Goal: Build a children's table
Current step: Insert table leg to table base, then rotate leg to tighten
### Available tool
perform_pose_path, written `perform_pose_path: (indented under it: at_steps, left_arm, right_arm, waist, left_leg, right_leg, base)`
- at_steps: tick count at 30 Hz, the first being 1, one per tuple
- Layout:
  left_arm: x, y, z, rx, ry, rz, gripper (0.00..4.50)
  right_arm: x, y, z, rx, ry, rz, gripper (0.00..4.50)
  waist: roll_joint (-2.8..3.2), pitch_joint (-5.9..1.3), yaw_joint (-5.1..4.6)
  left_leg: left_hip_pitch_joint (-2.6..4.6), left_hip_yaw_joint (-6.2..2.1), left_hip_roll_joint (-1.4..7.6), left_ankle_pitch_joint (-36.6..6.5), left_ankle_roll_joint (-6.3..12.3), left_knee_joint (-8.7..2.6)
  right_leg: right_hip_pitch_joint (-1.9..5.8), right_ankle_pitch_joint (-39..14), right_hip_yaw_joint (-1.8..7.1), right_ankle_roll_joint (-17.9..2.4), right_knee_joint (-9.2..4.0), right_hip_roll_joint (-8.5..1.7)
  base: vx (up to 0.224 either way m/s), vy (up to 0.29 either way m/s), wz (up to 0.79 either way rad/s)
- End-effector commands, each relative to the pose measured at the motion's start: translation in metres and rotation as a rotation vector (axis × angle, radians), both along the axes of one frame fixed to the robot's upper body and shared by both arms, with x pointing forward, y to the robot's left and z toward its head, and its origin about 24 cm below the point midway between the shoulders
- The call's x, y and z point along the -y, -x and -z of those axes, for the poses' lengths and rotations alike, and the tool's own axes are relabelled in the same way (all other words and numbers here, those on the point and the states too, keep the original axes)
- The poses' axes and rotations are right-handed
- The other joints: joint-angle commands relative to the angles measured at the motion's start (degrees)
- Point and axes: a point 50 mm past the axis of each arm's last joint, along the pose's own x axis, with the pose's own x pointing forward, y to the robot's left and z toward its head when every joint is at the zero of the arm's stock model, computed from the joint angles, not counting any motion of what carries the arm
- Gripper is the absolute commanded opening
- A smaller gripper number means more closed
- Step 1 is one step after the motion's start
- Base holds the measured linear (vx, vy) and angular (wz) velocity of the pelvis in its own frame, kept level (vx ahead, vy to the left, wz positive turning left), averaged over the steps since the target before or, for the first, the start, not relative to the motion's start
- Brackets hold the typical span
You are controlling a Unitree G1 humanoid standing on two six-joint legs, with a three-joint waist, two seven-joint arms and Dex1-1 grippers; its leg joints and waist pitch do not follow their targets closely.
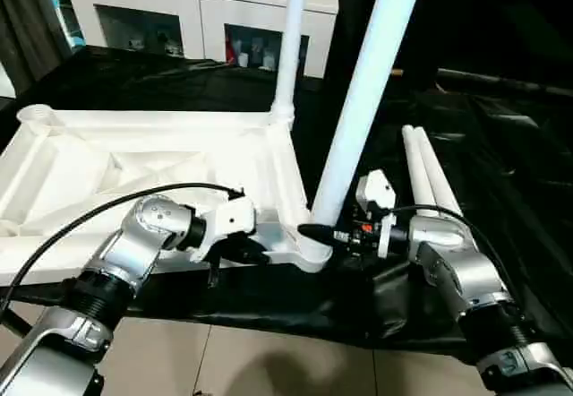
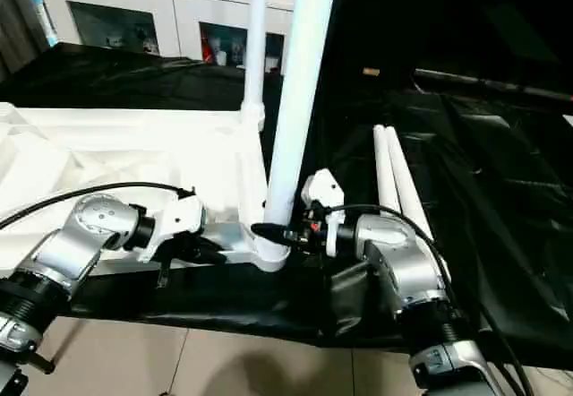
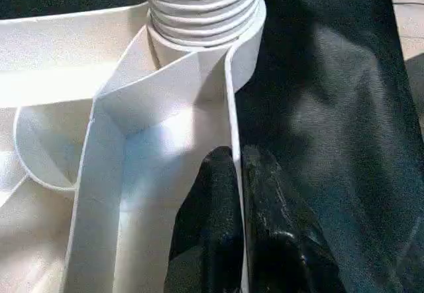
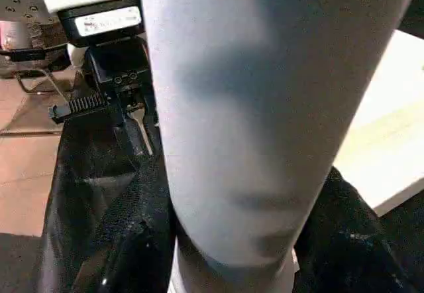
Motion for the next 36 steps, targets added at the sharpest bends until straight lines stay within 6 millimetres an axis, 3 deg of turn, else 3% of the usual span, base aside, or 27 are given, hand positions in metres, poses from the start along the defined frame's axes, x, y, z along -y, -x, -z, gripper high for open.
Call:
perform_pose_path:
  at_steps: [1,10,13,14,15,16,17,18,19,20,21,22,23,24,25,26,27,28,29,30,31,32,33,36]
  left_arm:
    - [0.021,0.008,-0.015,0.022,0.053,0.211,0.00]
    - [0.017,-0.001,-0.014,0.066,0.035,0.139,0.00]
    - [0.017,-0.007,-0.011,0.093,0.033,0.059,0.00]
    - [0.017,-0.010,-0.010,0.092,0.037,0.023,0.00]
    - [0.017,-0.012,-0.010,0.095,0.039,-0.002,0.00]
    - [0.018,-0.014,-0.009,0.100,0.040,-0.032,0.00]
    - [0.018,-0.018,-0.009,0.098,0.039,-0.089,0.00]
    - [0.019,-0.022,-0.008,0.098,0.047,-0.134,0.00]
    - [0.020,-0.025,-0.008,0.089,0.061,-0.171,0.00]
    - [0.021,-0.026,-0.008,0.082,0.067,-0.191,0.00]
    - [0.024,-0.028,-0.008,0.069,0.079,-0.230,0.00]
    - [0.024,-0.028,-0.008,0.069,0.079,-0.230,0.00]
    - [0.032,-0.031,-0.008,0.047,0.084,-0.301,0.00]
    - [0.035,-0.032,-0.008,0.039,0.084,-0.328,0.00]
    - [0.035,-0.032,-0.008,0.039,0.084,-0.328,0.00]
    - [0.038,-0.034,-0.007,0.038,0.067,-0.388,0.00]
    - [0.039,-0.034,-0.007,0.038,0.060,-0.408,0.00]
    - [0.046,-0.036,-0.008,0.036,0.041,-0.479,0.00]
    - [0.052,-0.036,-0.010,0.035,0.045,-0.504,0.00]
    - [0.052,-0.036,-0.010,0.035,0.045,-0.504,0.00]
    - [0.058,-0.035,-0.011,0.029,0.054,-0.528,0.00]
    - [0.064,-0.034,-0.012,0.028,0.061,-0.539,0.00]
    - [0.065,-0.034,-0.012,0.031,0.058,-0.546,0.00]
    - [0.063,-0.035,-0.010,0.041,0.047,-0.568,0.00]
  right_arm:
    - [0.021,0.023,0.049,-0.218,0.156,0.031,1.89]
    - [0.022,0.020,0.051,-0.201,0.172,0.068,1.89]
    - [0.025,0.013,0.056,-0.181,0.198,0.184,1.89]
    - [0.026,0.010,0.058,-0.171,0.209,0.239,1.89]
    - [0.027,0.007,0.059,-0.166,0.218,0.276,1.89]
    - [0.028,0.005,0.061,-0.161,0.227,0.318,1.89]
    - [0.028,0.001,0.063,-0.161,0.238,0.378,1.89]
    - [0.028,-0.003,0.065,-0.162,0.246,0.442,1.89]
    - [0.027,-0.007,0.067,-0.166,0.251,0.502,1.89]
    - [0.026,-0.009,0.068,-0.171,0.253,0.534,1.89]
    - [0.024,-0.015,0.070,-0.182,0.259,0.620,1.89]
    - [0.024,-0.015,0.070,-0.182,0.259,0.620,1.89]
    - [0.017,-0.026,0.070,-0.201,0.263,0.765,1.89]
    - [0.014,-0.030,0.070,-0.211,0.261,0.822,1.89]
    - [0.014,-0.030,0.070,-0.211,0.261,0.822,1.89]
    - [0.008,-0.036,0.067,-0.203,0.271,0.865,1.89]
    - [0.007,-0.037,0.066,-0.198,0.274,0.877,1.89]
    - [-0.002,-0.044,0.061,-0.182,0.272,0.920,1.88]
    - [-0.010,-0.047,0.057,-0.181,0.257,0.938,1.88]
    - [-0.010,-0.047,0.057,-0.181,0.257,0.938,1.88]
    - [-0.018,-0.050,0.055,-0.191,0.238,0.957,1.88]
    - [-0.027,-0.052,0.052,-0.197,0.227,0.958,1.88]
    - [-0.031,-0.052,0.051,-0.198,0.225,0.951,1.88]
    - [-0.036,-0.052,0.051,-0.211,0.219,0.948,1.88]
  waist:
    - [1.66,-2.37,-0.09]
    - [1.57,-2.25,-0.05]
    - [1.55,-1.80,-0.22]
    - [1.46,-1.48,-0.53]
    - [1.25,-1.29,-0.70]
    - [1.50,-1.01,-1.34]
    - [1.67,-1.00,-1.66]
    - [2.64,-0.91,-2.75]
    - [4.31,-0.58,-3.03]
    - [3.98,-1.14,-2.65]
    - [4.92,-0.40,-0.94]
    - [3.40,-0.58,-1.43]
    - [-0.57,-2.14,-1.15]
    - [-0.51,-1.80,-0.64]
    - [0.02,-1.61,-0.27]
    - [2.15,-2.13,-0.08]
    - [2.20,-2.46,-0.52]
    - [2.28,-2.44,-0.83]
    - [2.38,-2.41,-0.71]
    - [2.19,-1.94,-0.93]
    - [1.40,-1.95,-1.02]
    - [1.75,-1.64,-0.89]
    - [1.34,-2.01,-0.94]
    - [1.24,-2.06,-0.81]
  left_leg:
    - [1.12,-2.24,4.02,-23.15,-1.62,-4.70]
    - [1.11,-2.43,4.03,-24.05,-1.69,-4.82]
    - [1.62,-2.50,3.85,-26.70,-1.88,-4.65]
    - [1.65,-2.83,3.66,-28.26,-1.93,-4.55]
    - [2.31,-3.15,3.51,-30.02,-2.20,-4.12]
    - [3.15,-3.52,3.29,-32.82,-2.39,-3.79]
    - [3.23,-3.87,3.50,-34.25,-2.67,-3.88]
    - [3.15,-4.94,4.32,-39.35,-3.76,-4.91]
    - [0.70,-5.90,6.18,-47.42,-5.16,-8.51]
    - [-2.01,-6.18,7.06,-49.50,-5.56,-10.68]
    - [-2.87,-2.51,4.97,-54.83,-6.54,-13.46]
    - [-1.70,-2.43,4.90,-53.01,-6.39,-13.43]
    - [2.02,-2.94,2.76,-39.25,-6.92,-6.61]
    - [2.24,-3.99,1.18,-18.36,-3.07,2.50]
    - [-0.75,-4.83,1.95,-10.54,-1.97,1.58]
    - [-2.96,-4.81,3.15,-5.99,-5.16,-4.17]
    - [-2.18,-5.01,3.65,-9.46,-5.64,-4.54]
    - [-0.97,-4.67,3.76,-17.15,-6.30,-4.76]
    - [-0.28,-4.48,3.75,-19.52,-6.26,-4.64]
    - [-0.55,-4.25,3.33,-22.24,-5.47,-4.71]
    - [-0.81,-4.06,3.22,-22.58,-4.85,-4.70]
    - [-0.56,-4.19,3.36,-24.38,-4.88,-4.81]
    - [-0.54,-4.15,3.29,-23.99,-4.72,-4.69]
    - [-0.86,-3.83,3.51,-20.09,-3.55,-5.08]
  right_leg:
    - [1.60,-23.74,3.82,-9.27,-5.26,-5.13]
    - [1.48,-26.59,3.78,-8.12,-5.62,-5.29]
    - [0.89,-31.87,3.52,-6.84,-6.35,-5.32]
    - [0.90,-37.20,3.05,-5.11,-6.95,-5.53]
    - [0.49,-43.02,2.30,-2.66,-7.90,-5.76]
    - [0.24,-46.72,0.90,-0.72,-9.30,-5.55]
    - [0.64,-46.75,0.09,-0.19,-9.48,-5.50]
    - [1.81,-43.00,-2.02,0.00,-9.52,-4.99]
    - [4.98,-32.46,-2.84,-1.95,-5.00,-3.70]
    - [7.67,-20.66,-1.13,-3.30,1.81,-3.23]
    - [6.01,-9.84,-1.99,-4.17,4.87,-0.61]
    - [5.35,-13.14,-0.25,-4.10,5.43,-0.97]
    - [1.87,-37.21,3.79,-2.13,-1.42,-5.08]
    - [0.10,-54.14,4.73,-3.06,-7.95,-11.62]
    - [2.98,-53.24,5.27,-2.85,-6.99,-12.40]
    - [3.82,-30.79,2.23,-4.74,-3.36,-6.08]
    - [3.42,-24.85,2.12,-5.84,-2.66,-5.34]
    - [2.60,-20.96,2.62,-8.41,-2.32,-5.06]
    - [2.13,-20.64,2.91,-9.58,-2.64,-5.25]
    - [2.33,-23.39,2.83,-9.93,-3.27,-5.38]
    - [2.63,-25.83,2.68,-8.95,-3.66,-5.40]
    - [2.24,-31.81,2.37,-7.06,-4.08,-5.69]
    - [2.42,-33.84,2.44,-5.25,-4.65,-5.85]
    - [2.45,-28.76,2.82,-5.32,-4.48,-5.56]
  base:
    - [0.000,0.000,0.00]
    - [0.000,0.000,0.00]
    - [0.000,0.000,0.00]
    - [-0.054,0.001,-0.03]
    - [-0.054,0.001,-0.03]
    - [-0.066,0.012,-0.05]
    - [-0.059,0.036,-0.08]
    - [-0.059,0.036,-0.08]
    - [-0.081,0.049,-0.11]
    - [-0.131,0.037,-0.06]
    - [-0.131,0.037,-0.06]
    - [-0.085,-0.027,0.02]
    - [0.014,-0.088,-0.19]
    - [0.014,-0.088,-0.19]
    - [0.061,-0.035,-0.53]
    - [0.026,0.004,-0.37]
    - [0.026,0.004,-0.37]
    - [0.000,0.000,0.00]
    - [0.000,0.000,0.00]
    - [0.000,0.000,0.00]
    - [0.000,0.000,0.00]
    - [0.000,0.000,0.00]
    - [0.000,0.000,0.00]
    - [0.000,0.000,0.00]
